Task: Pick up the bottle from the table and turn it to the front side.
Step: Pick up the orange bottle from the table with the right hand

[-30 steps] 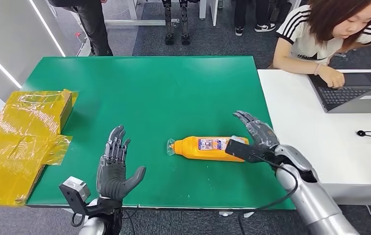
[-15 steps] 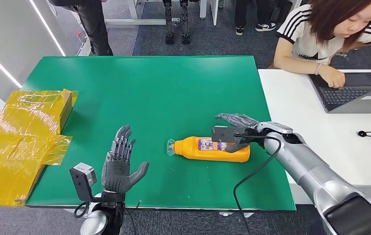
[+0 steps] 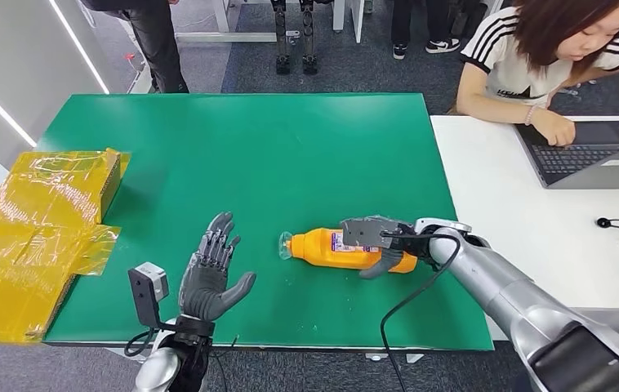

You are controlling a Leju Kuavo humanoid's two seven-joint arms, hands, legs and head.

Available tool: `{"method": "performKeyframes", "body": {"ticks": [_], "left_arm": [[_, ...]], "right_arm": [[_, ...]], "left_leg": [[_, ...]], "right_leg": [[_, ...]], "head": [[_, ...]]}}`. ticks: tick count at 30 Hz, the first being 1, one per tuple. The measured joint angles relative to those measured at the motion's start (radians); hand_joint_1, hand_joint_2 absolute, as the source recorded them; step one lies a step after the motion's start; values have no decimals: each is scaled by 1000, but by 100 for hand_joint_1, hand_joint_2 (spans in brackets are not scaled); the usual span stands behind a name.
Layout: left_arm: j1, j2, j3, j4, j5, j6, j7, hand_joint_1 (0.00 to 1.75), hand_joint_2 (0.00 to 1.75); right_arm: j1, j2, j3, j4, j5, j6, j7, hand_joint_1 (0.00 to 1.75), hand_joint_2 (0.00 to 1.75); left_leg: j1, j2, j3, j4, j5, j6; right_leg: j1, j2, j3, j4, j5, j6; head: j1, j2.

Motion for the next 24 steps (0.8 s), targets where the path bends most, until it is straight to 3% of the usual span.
{"method": "performKeyframes", "body": {"ticks": [7, 15, 16, 19, 20, 24], "left_arm": [[-16, -3, 0, 21, 56, -59, 44, 0, 175], [-21, -5, 0, 35, 70, -77, 65, 0, 175], [-22, -6, 0, 37, 72, -79, 68, 0, 175], [-26, -10, 0, 47, 75, -83, 72, 0, 175], [-26, -11, 0, 50, 75, -84, 73, 0, 175], [-26, -11, 0, 56, 75, -90, 72, 0, 175]], "right_arm": [[-31, -3, 104, 19, 118, -9, 56, 0, 175], [-71, -22, 224, 29, 174, 44, 78, 0, 175], [-77, -25, 239, 31, 178, 55, 79, 25, 175], [-93, -34, 289, 39, 184, 57, 79, 156, 175], [-93, -35, 302, 43, 185, 40, 77, 175, 175], [-78, -38, 320, 55, 183, -59, 67, 175, 175]], "left_leg": [[0, 0, 0, 0, 0, 0], [0, 0, 1, 0, 0, 0], [0, 0, 1, 0, 0, 0], [0, 0, 2, 0, 0, 0], [0, 0, 3, 0, 0, 0], [0, 1, 6, 0, -2, 0]], "right_leg": [[0, 0, 0, 0, 0, 0], [0, 0, 0, 0, 0, 0], [0, 0, 0, 0, 0, 0], [0, 0, 1, 0, 0, 0], [0, 1, 2, 0, 0, 0], [0, 1, 4, -1, 0, 0]], "head": [[0, 0], [0, 0], [0, 0], [0, 0], [0, 0], [0, 0]]}}
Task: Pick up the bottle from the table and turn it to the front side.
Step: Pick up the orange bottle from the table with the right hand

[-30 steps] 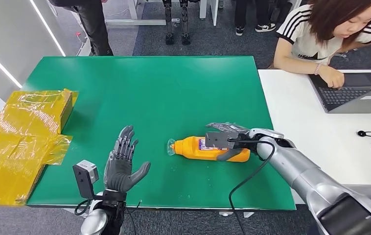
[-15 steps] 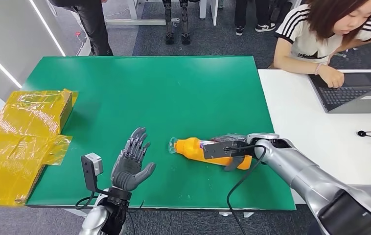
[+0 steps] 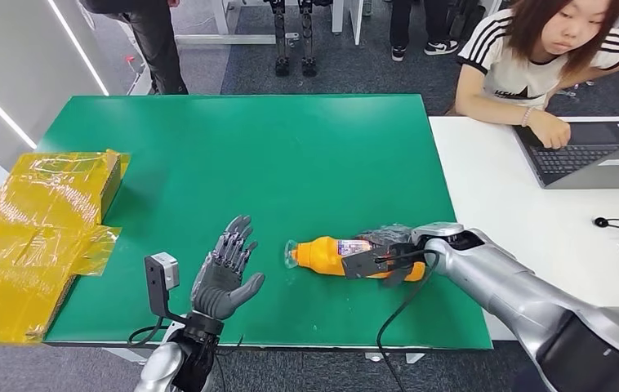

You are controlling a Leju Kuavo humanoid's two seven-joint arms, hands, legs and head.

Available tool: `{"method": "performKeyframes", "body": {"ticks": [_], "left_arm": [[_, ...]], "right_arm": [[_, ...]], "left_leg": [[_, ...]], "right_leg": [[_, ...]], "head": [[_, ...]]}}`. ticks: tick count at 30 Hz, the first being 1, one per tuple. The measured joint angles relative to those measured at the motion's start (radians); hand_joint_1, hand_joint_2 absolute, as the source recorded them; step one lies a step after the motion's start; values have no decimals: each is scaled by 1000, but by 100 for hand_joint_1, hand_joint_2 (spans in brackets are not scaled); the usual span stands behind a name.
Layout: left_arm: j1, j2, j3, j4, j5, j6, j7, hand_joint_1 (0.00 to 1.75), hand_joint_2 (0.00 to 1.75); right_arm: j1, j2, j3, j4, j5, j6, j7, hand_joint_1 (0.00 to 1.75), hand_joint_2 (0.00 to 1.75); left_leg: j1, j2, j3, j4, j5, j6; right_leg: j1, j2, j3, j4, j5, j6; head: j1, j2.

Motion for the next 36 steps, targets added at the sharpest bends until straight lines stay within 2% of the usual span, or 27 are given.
{"method": "performKeyframes", "body": {"ticks": [6, 11, 15, 20, 23, 26, 30, 33, 36], "left_arm": [[8, -1, 0, 4, -5, 0, -11, 0, 175], [8, -1, 0, 5, -10, 14, -27, 0, 175], [20, 0, 2, 5, -15, 36, -50, 0, 175], [33, 2, 4, 5, -18, 51, -66, 0, 175], [40, 4, 9, 3, -11, 67, -73, 0, 175], [52, 12, 20, -13, 6, 78, -61, 0, 175], [69, 17, 25, -46, -26, 85, -47, 0, 175], [69, 13, 25, -68, -72, 72, -38, 0, 175], [41, 10, 20, -82, -85, 20, -17, 0, 175]], "right_arm": [[28, -14, -7, 3, -23, -68, -13, 175, 175], [57, -37, -49, -6, -101, -73, -53, 175, 175], [113, -76, -134, -42, -235, -81, -122, 175, 175], [193, -104, -239, -83, -318, -107, -184, 175, 175], [311, -101, -350, -133, -411, -168, -266, 175, 175], [500, -59, -520, -245, -461, -237, -332, 175, 175], [723, 52, -744, -403, -395, -317, -346, 175, 175], [805, 130, -854, -490, -306, -334, -335, 175, 175], [827, 188, -932, -552, -276, -314, -350, 175, 175]], "left_leg": [[0, 0, 6, 0, -1, 1], [0, -1, 8, 0, -1, 1], [1, -1, 8, 0, -2, 2], [1, 0, 9, 0, -4, 3], [2, -4, 10, 0, -5, 3], [3, -8, 10, 0, -6, 2], [3, -8, 9, -1, -8, -1], [3, -8, 8, -1, -8, -1], [3, -8, 5, -1, -7, -1]], "right_leg": [[0, 0, 6, 0, 0, 0], [0, -1, 9, -1, 0, 0], [1, -1, 11, -3, -1, 1], [1, 0, 12, -4, -2, 2], [2, -3, 15, -4, -4, 4], [3, -7, 17, -4, -7, 3], [4, -7, 15, -4, -9, 1], [4, -7, 13, -4, -10, 0], [4, -7, 10, -3, -9, 1]], "head": [[0, 0], [0, 0], [0, 0], [0, 0], [0, 0], [0, 0], [0, 0], [0, 0], [0, 0]]}}
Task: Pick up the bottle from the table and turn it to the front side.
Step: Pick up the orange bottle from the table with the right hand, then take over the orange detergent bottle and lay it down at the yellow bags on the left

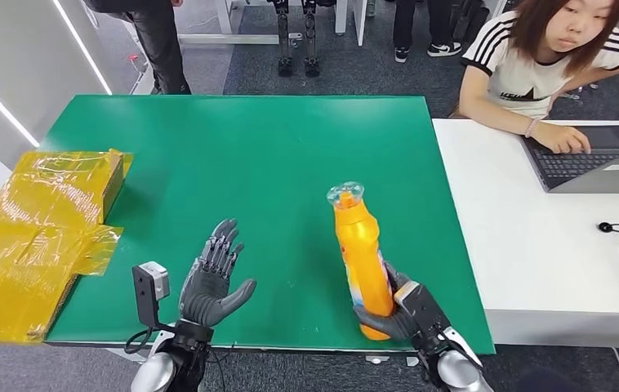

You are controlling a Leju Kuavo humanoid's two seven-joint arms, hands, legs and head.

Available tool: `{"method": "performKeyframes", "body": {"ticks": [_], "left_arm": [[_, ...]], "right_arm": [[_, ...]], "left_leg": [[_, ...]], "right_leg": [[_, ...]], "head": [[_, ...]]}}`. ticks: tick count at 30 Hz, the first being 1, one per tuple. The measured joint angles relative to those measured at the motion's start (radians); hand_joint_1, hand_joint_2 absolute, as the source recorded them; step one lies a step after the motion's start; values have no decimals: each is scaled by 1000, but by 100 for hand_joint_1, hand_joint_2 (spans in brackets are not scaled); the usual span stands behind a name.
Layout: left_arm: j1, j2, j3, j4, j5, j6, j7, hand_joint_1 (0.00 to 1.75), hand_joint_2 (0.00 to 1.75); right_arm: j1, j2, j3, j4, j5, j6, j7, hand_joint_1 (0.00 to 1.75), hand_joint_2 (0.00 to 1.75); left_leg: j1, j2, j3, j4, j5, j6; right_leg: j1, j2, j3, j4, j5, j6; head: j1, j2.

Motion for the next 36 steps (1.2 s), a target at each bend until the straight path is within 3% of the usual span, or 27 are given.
{"method": "performKeyframes", "body": {"ticks": [6, 17, 27, 36], "left_arm": [[-117, -1, -23, -2, 15, -64, 43, 0, 175], [-336, -2, -57, 29, 42, -132, 146, 0, 175], [-507, 10, -87, 182, 62, -195, 199, 0, 175], [-612, 34, -115, 309, 64, -231, 227, 0, 175]], "right_arm": [[-32, 81, -59, -61, 28, 40, -35, 175, 175], [-131, 200, -14, -82, 47, 31, -42, 175, 175], [-213, 213, 100, -82, 95, -36, 3, 175, 175], [-241, 188, 127, -44, 88, -67, 36, 175, 175]], "left_leg": [[-1, 2, -1, 1, 2, 1], [0, 2, -1, 1, 3, 0], [-1, 2, -2, 1, 3, 0], [-1, 2, -3, 1, 3, 0]], "right_leg": [[-1, 1, -1, 0, 3, 0], [0, 2, -2, 1, 3, -1], [-1, 2, -4, 1, 3, -1], [-1, 3, -5, 1, 3, -1]], "head": [[0, 0], [0, 0], [0, 0], [0, 0]]}}
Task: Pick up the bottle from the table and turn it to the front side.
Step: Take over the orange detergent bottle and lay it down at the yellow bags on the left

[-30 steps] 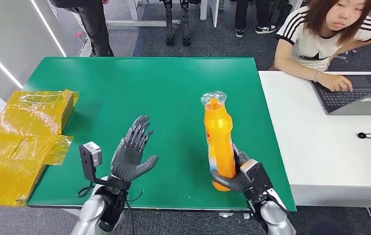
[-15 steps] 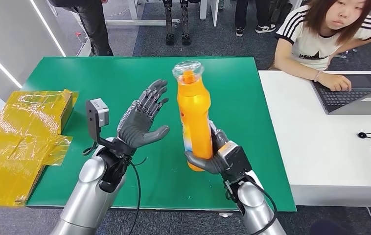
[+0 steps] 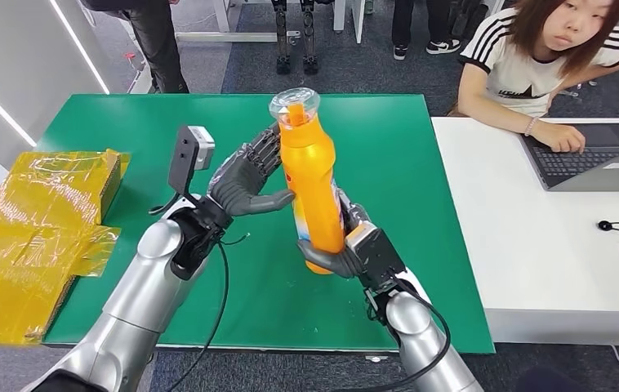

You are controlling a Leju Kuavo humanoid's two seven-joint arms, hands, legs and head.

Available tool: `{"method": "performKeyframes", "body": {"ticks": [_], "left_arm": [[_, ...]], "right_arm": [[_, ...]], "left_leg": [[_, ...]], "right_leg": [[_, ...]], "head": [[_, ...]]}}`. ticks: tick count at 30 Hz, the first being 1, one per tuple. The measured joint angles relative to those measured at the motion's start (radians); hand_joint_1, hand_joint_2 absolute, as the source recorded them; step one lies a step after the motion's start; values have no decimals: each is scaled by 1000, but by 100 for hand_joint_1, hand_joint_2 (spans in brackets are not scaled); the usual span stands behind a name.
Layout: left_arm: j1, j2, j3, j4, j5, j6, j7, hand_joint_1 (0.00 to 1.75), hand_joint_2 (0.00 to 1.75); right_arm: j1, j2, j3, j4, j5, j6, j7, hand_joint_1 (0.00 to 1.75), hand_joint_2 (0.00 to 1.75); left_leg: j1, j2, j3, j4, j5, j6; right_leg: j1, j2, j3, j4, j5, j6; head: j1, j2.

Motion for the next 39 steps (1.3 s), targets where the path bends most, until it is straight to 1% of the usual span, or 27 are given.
{"method": "performKeyframes", "body": {"ticks": [4, 11, 14, 17, 23, 27, 32, 39], "left_arm": [[-37, 20, -12, 35, 17, -26, 16, 0, 175], [-86, 59, -38, 64, 83, -67, 22, 0, 175], [-91, 78, -45, 65, 113, -85, 28, 0, 175], [-92, 90, -53, 65, 157, -112, 52, 0, 175], [-93, 96, -68, 49, 206, -128, 80, 0, 175], [-97, 91, -87, 42, 206, -107, 86, 0, 175], [-106, 73, -104, 42, 193, -29, 78, 0, 175], [-121, 63, -106, 46, 184, 48, 70, 0, 175]], "right_arm": [[-36, -11, 4, 45, 0, -6, 1, 175, 175], [-137, -31, 16, 173, 5, -14, 11, 175, 175], [-176, -43, 16, 218, 9, -29, 11, 175, 175], [-205, -53, 16, 250, 8, -38, 13, 175, 175], [-236, -63, 15, 285, 5, -49, 13, 175, 175], [-244, -62, 19, 293, 23, -73, 8, 175, 175], [-247, -51, 40, 285, 65, -125, 9, 175, 175], [-248, -20, 103, 253, 125, -155, 23, 175, 175]], "left_leg": [[0, 0, 0, 0, 0, 0], [0, 1, 0, 0, 1, -1], [0, 1, 0, 0, 1, -1], [0, 1, 0, 0, 1, -1], [0, 1, 0, 1, 1, -1], [0, 1, 0, 0, 1, -1], [0, 1, 0, 0, 1, -1], [0, 2, -1, 0, 1, -1]], "right_leg": [[0, 1, 0, 0, 0, 0], [0, 1, 0, 1, 1, 0], [0, 1, 0, 1, 1, 0], [0, 1, 0, 0, 1, 0], [0, 1, -1, 0, 1, 0], [0, 1, -1, 1, 1, 0], [0, 1, -1, 1, 1, 0], [0, 2, -1, 1, 0, 0]], "head": [[0, 0], [0, 0], [0, 0], [0, 0], [0, 0], [0, 0], [0, 0], [0, 0]]}}
